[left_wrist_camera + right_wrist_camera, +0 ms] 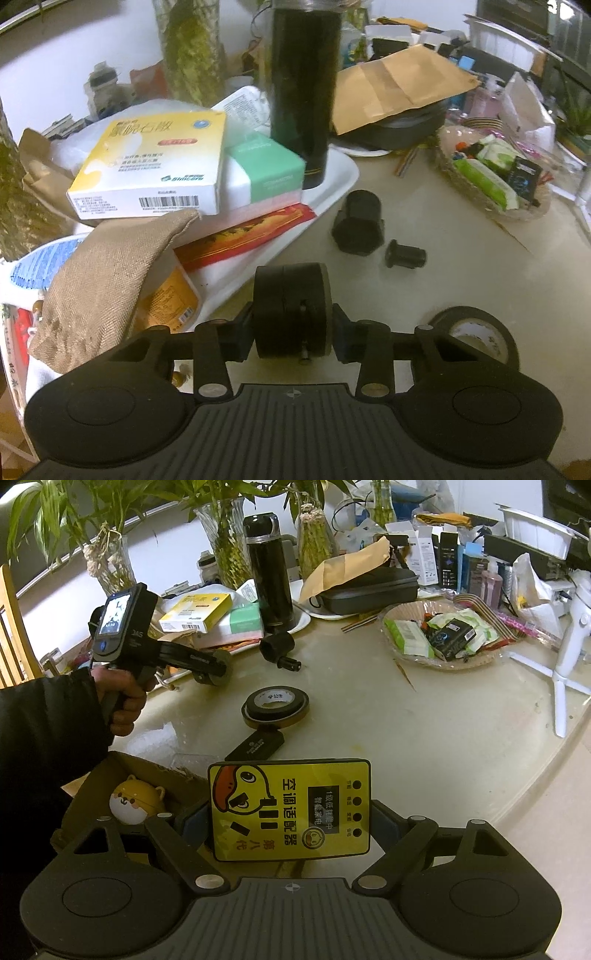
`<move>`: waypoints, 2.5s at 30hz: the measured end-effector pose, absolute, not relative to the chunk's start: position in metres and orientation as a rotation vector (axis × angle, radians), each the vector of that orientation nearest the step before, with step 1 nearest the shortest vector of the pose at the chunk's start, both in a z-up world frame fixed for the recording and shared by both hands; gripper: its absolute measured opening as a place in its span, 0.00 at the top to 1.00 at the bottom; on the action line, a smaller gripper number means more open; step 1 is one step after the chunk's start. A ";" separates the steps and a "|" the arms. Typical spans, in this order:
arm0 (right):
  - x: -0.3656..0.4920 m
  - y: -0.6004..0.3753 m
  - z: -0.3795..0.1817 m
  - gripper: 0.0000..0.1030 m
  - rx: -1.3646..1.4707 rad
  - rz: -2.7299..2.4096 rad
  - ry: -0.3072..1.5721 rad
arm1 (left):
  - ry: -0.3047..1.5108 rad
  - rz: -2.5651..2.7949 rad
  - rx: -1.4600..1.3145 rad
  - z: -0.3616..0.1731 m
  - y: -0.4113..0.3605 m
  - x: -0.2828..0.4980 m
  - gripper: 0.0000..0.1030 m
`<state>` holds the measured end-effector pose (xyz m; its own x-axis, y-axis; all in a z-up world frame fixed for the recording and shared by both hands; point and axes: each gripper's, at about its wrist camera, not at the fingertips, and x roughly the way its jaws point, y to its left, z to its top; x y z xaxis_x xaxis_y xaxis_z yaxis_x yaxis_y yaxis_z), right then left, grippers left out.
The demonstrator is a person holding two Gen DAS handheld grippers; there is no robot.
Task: Organize rigid objects
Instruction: 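Carry the black roll to the box with left tool while right holds yellow device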
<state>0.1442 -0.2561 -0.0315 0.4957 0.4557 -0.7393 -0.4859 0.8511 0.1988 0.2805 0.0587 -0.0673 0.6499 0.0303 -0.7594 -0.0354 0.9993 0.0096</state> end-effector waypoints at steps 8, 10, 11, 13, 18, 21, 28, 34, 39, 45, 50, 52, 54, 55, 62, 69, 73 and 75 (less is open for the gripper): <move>0.144 -0.256 -0.031 0.14 -0.030 0.561 0.879 | 0.831 0.001 0.028 -0.049 0.049 0.257 0.62; 0.143 -0.256 -0.031 0.14 -0.029 0.558 0.877 | 0.829 -0.008 0.028 -0.046 0.048 0.250 0.62; 0.143 -0.256 -0.031 0.14 -0.030 0.557 0.875 | 0.829 -0.012 0.031 -0.044 0.048 0.247 0.62; 0.143 -0.256 -0.031 0.14 -0.030 0.554 0.872 | 0.824 -0.020 0.034 -0.040 0.046 0.239 0.62; 0.143 -0.256 -0.030 0.14 -0.027 0.549 0.868 | 0.801 -0.034 0.037 -0.027 0.043 0.221 0.62; 0.143 -0.256 -0.030 0.14 -0.029 0.546 0.866 | 0.789 -0.040 0.034 -0.019 0.041 0.212 0.62; 0.141 -0.254 -0.028 0.14 -0.039 0.534 0.856 | 0.763 -0.057 0.023 -0.002 0.038 0.186 0.62; 0.136 -0.249 -0.021 0.14 -0.074 0.543 0.835 | 0.749 -0.082 0.028 0.015 0.036 0.161 0.62; 0.127 -0.244 -0.015 0.14 -0.063 0.566 0.827 | 0.747 -0.112 0.054 0.027 0.030 0.138 0.62; 0.113 -0.242 -0.007 0.14 -0.050 0.582 0.817 | 0.772 -0.143 0.064 0.031 0.021 0.113 0.62; 0.104 -0.242 -0.007 0.14 -0.055 0.583 0.816 | 0.808 -0.165 0.050 0.025 0.017 0.097 0.62; 0.101 -0.244 -0.009 0.14 -0.050 0.579 0.821 | 0.827 -0.165 0.036 0.023 0.016 0.092 0.62; 0.097 -0.246 -0.011 0.14 -0.042 0.577 0.825 | 0.847 -0.170 0.016 0.020 0.015 0.086 0.62; 0.095 -0.246 -0.011 0.14 -0.040 0.577 0.825 | 0.855 -0.172 0.008 0.019 0.015 0.083 0.62; 0.085 -0.251 -0.011 0.14 -0.029 0.580 0.816 | 0.922 -0.160 -0.013 0.010 0.008 0.070 0.62; 0.081 -0.253 -0.012 0.14 -0.019 0.585 0.808 | 1.002 -0.110 -0.030 -0.003 0.001 0.061 0.61; 0.080 -0.254 -0.012 0.14 -0.015 0.587 0.807 | 1.055 -0.065 -0.033 -0.010 -0.001 0.061 0.61; 0.080 -0.254 -0.012 0.14 -0.008 0.587 0.808 | 1.077 -0.044 -0.049 -0.013 0.000 0.061 0.61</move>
<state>0.0804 -0.2544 -0.0123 0.5413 0.4916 -0.6822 -0.4974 0.8413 0.2115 0.0610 0.0005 -0.0134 0.4730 -0.0600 -0.8790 0.0123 0.9980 -0.0615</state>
